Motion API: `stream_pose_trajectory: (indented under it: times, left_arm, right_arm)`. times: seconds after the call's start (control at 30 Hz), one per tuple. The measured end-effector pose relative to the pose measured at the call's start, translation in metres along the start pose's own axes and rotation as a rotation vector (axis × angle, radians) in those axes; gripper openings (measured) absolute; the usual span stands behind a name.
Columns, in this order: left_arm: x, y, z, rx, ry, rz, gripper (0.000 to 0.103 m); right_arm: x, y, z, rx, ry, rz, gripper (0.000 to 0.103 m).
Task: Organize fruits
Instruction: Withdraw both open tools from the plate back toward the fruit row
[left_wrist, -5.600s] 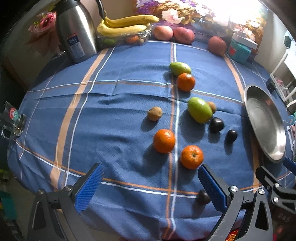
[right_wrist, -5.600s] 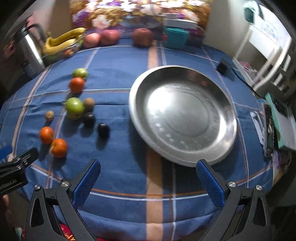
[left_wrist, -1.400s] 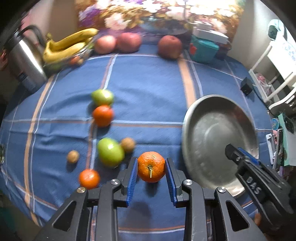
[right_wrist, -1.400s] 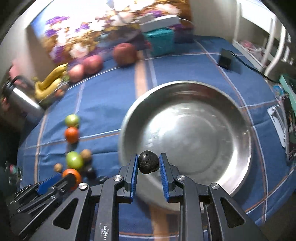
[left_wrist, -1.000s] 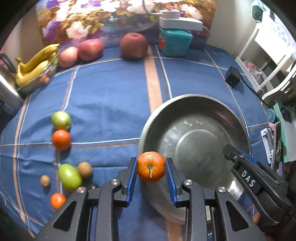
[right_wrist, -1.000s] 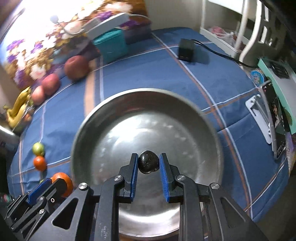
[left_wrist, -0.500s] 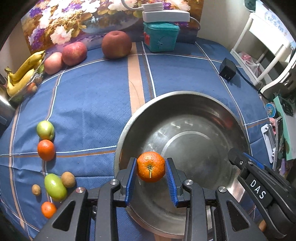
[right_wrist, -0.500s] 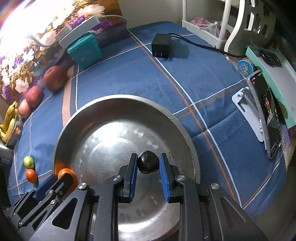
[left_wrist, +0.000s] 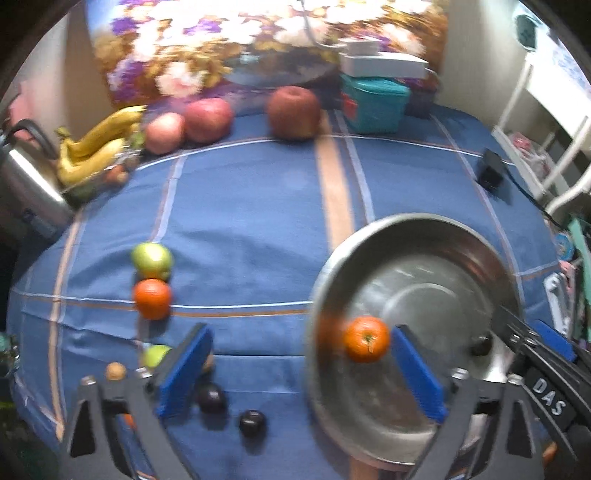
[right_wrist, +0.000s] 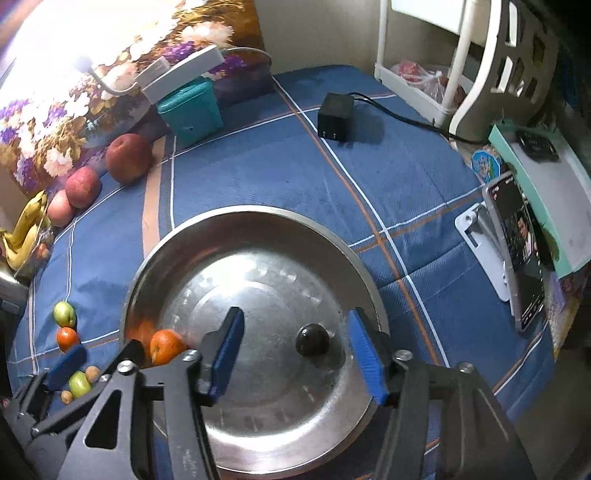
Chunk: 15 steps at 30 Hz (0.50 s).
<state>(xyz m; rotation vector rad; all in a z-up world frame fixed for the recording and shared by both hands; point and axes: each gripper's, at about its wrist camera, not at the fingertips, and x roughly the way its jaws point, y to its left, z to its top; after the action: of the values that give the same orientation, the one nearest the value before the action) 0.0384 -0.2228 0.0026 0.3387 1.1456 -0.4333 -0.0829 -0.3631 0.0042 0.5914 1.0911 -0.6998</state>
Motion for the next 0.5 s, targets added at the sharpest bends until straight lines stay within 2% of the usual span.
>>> stream_pose_trajectory:
  times: [0.1, 0.2, 0.37, 0.4, 0.5]
  left_arm:
    - [0.003, 0.017, -0.001, -0.033, -0.008, 0.043, 0.103]
    - [0.006, 0.034, -0.004, -0.076, -0.009, 0.068, 0.103]
    - [0.012, 0.064, -0.012, -0.139, -0.011, 0.118, 0.103]
    - [0.012, 0.068, -0.014, -0.147, -0.012, 0.124, 0.103]
    - [0.014, 0.088, -0.021, -0.179, -0.025, 0.155, 0.103]
  right_arm:
    - [0.001, 0.005, -0.001, -0.024, 0.006, -0.01, 0.063]
    - [0.002, 0.01, -0.002, -0.045, 0.012, -0.022, 0.074]
    - [0.002, 0.022, -0.005, -0.082, 0.017, -0.008, 0.075]
    - [0.002, 0.027, -0.007, -0.097, 0.019, -0.01, 0.079]
    - [0.0, 0.036, -0.01, -0.122, 0.015, 0.013, 0.084]
